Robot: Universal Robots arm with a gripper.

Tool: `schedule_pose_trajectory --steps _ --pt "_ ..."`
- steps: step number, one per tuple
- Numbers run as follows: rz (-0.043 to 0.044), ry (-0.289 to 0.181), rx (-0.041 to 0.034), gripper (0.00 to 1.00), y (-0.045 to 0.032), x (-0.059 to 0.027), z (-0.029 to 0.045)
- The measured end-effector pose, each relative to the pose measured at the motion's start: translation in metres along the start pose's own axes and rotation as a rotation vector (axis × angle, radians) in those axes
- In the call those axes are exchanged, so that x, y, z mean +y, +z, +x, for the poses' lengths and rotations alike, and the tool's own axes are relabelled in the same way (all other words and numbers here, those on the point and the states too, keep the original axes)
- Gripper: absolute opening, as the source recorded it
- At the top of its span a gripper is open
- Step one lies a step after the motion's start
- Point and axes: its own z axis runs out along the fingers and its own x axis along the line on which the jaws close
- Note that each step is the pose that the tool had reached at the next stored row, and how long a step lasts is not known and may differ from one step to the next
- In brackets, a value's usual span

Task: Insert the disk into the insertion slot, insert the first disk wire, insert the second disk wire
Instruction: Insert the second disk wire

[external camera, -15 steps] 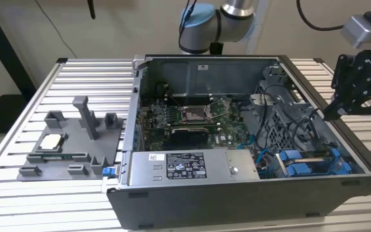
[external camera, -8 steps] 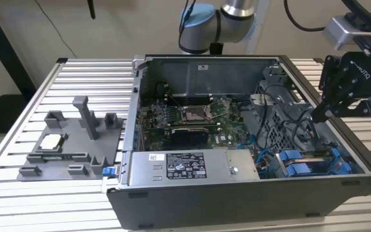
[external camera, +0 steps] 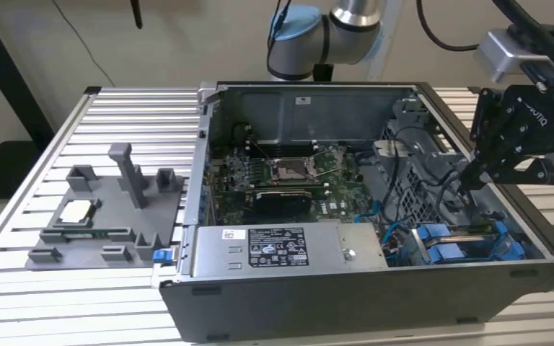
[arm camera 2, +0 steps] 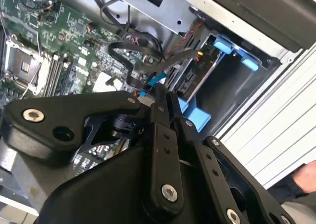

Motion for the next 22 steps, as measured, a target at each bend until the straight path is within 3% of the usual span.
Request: schedule_pose_trajectory --steps 5,7,13,17,20,22 --pt "0.0041 -0.002 0.0001 0.16 -0.0004 0.0055 0.0074" --pt "0.0247 -0.004 -0.0002 0.16 0.0001 0.0110 0.0086" --pt "0.1108 -0.016 -0.0030 0.16 0.0018 0.0253 0.0109" --pt "0.1586 -0.023 -0.0043 0.16 0.0045 0.0371 0.0119" --pt "0.1799 -0.025 -0.0054 0.16 0.0076 0.0393 0.0125" --pt "0.1807 -0.026 -0.0054 0.16 0.0076 0.0392 0.0125"
